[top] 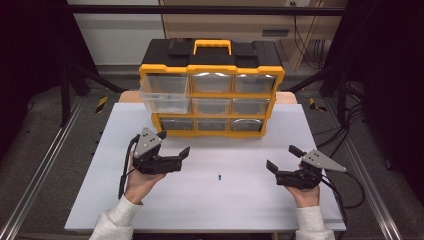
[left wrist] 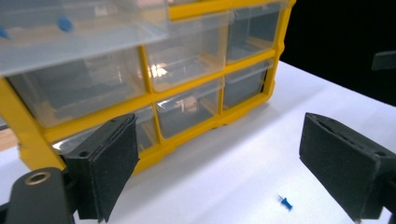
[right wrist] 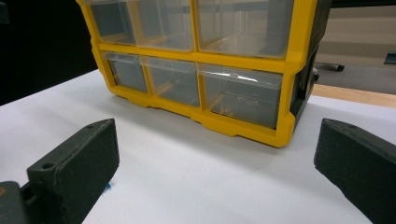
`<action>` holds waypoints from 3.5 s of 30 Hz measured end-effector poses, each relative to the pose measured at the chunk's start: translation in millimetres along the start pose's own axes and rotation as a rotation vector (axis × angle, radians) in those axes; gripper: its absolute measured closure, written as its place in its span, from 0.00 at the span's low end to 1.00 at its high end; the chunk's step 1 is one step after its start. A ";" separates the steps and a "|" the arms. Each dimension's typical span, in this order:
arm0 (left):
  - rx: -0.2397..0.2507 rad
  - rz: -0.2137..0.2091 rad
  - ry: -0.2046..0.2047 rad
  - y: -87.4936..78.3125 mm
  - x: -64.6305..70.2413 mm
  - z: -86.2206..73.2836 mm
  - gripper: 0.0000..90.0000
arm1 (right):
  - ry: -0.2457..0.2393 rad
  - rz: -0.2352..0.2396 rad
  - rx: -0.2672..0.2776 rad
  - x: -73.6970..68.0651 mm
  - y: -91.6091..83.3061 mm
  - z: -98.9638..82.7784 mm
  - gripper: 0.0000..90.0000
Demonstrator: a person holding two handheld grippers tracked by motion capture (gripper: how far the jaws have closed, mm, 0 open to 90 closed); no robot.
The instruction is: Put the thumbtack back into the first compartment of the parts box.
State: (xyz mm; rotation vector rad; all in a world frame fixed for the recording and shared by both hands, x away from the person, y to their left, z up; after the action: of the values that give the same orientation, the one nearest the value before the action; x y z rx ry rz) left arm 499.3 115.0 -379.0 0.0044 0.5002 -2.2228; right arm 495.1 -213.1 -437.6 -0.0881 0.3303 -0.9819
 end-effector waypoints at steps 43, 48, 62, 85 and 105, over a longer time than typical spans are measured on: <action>-0.280 -0.108 0.040 97.8 88.0 -74.8 0.13 | 0.003 -0.003 -0.001 0.4 -1.1 0.7 0.01; -0.313 -0.099 0.028 105.8 92.7 -81.8 0.15 | 0.004 -0.004 0.000 0.3 -1.3 0.8 0.01; -0.390 -0.087 0.010 115.4 98.5 -96.1 0.41 | 0.002 -0.001 0.003 0.7 -1.9 1.4 0.01; -0.429 -0.099 0.004 118.1 111.7 -101.6 0.79 | 0.003 -0.004 0.007 1.1 -2.1 2.1 0.01; -0.459 -0.157 -0.005 115.9 110.1 -101.4 0.94 | 0.006 -0.003 0.007 0.9 -2.5 2.4 0.01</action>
State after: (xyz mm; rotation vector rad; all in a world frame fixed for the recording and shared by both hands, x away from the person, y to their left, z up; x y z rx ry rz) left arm 497.1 3.3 -531.8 -0.2894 1.0262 -2.2083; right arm 494.4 -215.4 -435.0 -0.0791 0.3327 -0.9866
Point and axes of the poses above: each handheld gripper's, and its own axes: y roughly forward along the jaws, z roughly out of its top, x roughly to its right, the point moved 8 cm from there along y, roughly forward along the jaws, and after that the axes turned 8 degrees about y, right-handed, at the moved point
